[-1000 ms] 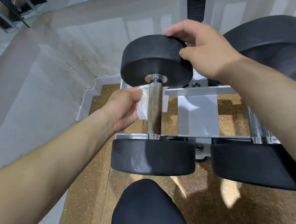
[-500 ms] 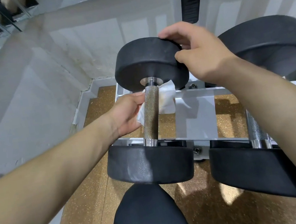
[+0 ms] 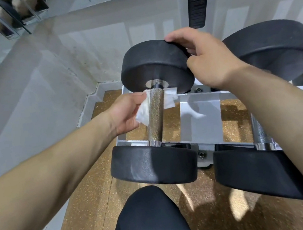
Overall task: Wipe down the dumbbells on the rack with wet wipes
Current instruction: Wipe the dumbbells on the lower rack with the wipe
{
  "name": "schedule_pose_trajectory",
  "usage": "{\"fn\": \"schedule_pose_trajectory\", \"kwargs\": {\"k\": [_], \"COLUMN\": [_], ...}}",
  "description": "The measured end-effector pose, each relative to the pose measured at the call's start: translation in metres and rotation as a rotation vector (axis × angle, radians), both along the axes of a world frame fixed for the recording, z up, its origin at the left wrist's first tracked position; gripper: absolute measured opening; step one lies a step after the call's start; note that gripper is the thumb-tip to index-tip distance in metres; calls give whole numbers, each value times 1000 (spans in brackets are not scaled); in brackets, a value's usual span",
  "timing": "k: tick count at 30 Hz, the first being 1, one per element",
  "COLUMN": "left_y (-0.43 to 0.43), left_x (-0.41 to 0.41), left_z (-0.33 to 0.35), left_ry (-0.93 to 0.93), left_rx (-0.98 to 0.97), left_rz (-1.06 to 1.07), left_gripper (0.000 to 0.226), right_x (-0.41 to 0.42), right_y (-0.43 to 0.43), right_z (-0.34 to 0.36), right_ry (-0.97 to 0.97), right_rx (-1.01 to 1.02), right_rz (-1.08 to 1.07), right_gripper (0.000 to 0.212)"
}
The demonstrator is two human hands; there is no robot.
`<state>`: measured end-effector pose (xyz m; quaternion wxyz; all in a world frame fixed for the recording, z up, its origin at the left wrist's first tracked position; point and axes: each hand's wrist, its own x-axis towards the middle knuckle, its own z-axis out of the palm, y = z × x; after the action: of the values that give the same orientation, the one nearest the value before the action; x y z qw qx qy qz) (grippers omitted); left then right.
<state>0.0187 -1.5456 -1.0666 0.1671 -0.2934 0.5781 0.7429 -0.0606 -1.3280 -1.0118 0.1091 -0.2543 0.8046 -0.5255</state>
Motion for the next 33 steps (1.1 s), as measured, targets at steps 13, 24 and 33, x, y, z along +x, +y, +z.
{"fn": "schedule_pose_trajectory", "kwargs": {"k": [13,24,33], "left_y": [2,79,66], "left_x": [58,71,78], "left_z": [59,96,91], "left_ry": [169,378,348], "left_rx": [-815,-169,-483], "left_rz": [-214,276,237], "left_gripper": [34,31,12], "right_x": [20,58,52], "right_y": [3,1,30], "right_z": [15,36,36], "right_ry": [244,-413,-705], "right_rx": [-38,-152,-446], "right_rz": [-99,315,-88], "right_gripper": [53,29,51]}}
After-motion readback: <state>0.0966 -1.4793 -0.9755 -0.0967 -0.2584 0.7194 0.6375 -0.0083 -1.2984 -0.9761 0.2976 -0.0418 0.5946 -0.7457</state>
